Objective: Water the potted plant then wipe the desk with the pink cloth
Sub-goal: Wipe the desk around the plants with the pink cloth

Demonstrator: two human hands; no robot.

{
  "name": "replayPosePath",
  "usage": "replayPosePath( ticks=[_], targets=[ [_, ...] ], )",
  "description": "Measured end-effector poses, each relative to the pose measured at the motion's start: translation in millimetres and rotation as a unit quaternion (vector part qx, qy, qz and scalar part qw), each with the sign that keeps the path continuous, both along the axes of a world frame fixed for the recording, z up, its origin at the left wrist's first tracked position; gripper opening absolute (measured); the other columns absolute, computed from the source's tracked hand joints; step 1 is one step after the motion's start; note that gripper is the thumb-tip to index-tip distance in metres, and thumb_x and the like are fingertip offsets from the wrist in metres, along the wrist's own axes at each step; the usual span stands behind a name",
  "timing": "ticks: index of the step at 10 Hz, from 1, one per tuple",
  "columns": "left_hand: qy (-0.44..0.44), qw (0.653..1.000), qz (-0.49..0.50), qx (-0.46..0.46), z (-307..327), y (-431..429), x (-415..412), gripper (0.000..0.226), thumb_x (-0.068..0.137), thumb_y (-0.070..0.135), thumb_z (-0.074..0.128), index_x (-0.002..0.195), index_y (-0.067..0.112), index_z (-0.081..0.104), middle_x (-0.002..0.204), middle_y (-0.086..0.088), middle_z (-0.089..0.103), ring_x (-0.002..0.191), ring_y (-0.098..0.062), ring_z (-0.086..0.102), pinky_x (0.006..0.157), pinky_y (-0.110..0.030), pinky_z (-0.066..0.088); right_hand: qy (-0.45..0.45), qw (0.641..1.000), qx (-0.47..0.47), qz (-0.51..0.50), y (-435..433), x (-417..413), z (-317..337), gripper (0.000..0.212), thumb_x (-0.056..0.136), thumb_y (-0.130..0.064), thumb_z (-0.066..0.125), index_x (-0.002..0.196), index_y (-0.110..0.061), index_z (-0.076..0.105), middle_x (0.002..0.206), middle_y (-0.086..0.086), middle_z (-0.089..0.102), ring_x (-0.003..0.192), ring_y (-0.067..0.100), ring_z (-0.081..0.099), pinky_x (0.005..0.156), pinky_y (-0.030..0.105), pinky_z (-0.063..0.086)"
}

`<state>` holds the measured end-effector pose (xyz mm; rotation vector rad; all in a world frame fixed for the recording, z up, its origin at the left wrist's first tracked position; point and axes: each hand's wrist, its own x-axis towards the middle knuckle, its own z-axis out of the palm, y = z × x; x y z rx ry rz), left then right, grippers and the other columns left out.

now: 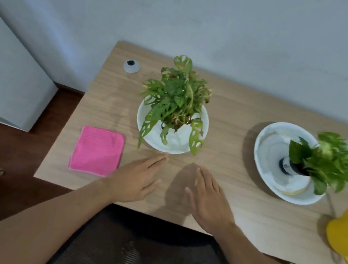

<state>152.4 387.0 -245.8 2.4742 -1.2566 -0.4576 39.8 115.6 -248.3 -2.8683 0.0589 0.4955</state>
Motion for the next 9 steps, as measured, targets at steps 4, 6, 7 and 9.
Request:
replayPosePath(
  ticks=[4,6,7,9],
  targets=[
    [-0.043,0.999,0.028,0.012,-47,-153,-24,0.076,0.114,0.041,0.042,0.175,0.003,0.018,0.186,-0.013,0.013,0.175,-0.026,0.006,0.142,-0.045,0.012,-0.070,0.996,-0.045,-0.013,-105,17,-44,0.081,0.117,-0.056,0.025,0.179,-0.004,0.021,0.189,0.010,0.015,0.176,0.025,0.014,0.139,0.049,0.027],
    [-0.103,0.991,0.043,0.069,-70,-177,-17,0.083,0.113,0.048,0.036,0.177,0.008,0.002,0.188,-0.009,-0.004,0.175,-0.023,-0.004,0.141,-0.047,0.016,-0.140,0.988,-0.061,0.012,-122,14,-72,0.080,0.118,-0.056,0.039,0.180,-0.008,0.024,0.190,0.008,0.017,0.176,0.023,0.015,0.139,0.052,0.026],
    [-0.124,0.988,0.051,0.074,-75,-182,-19,0.084,0.114,0.050,0.034,0.177,0.009,-0.004,0.188,-0.007,-0.011,0.175,-0.022,-0.008,0.141,-0.048,0.016,-0.159,0.986,-0.038,0.013,-129,12,-73,0.080,0.117,-0.053,0.044,0.181,-0.010,0.022,0.191,0.006,0.013,0.177,0.020,0.012,0.139,0.052,0.023],
    [-0.119,0.989,0.064,0.058,-70,-185,-23,0.084,0.113,0.049,0.039,0.177,0.012,-0.001,0.188,-0.003,-0.008,0.175,-0.019,-0.005,0.140,-0.048,0.019,-0.101,0.990,0.094,-0.003,-138,15,-69,0.080,0.118,-0.054,0.042,0.182,-0.013,0.016,0.192,0.000,0.006,0.177,0.014,0.001,0.143,0.049,0.013]
  ],
)
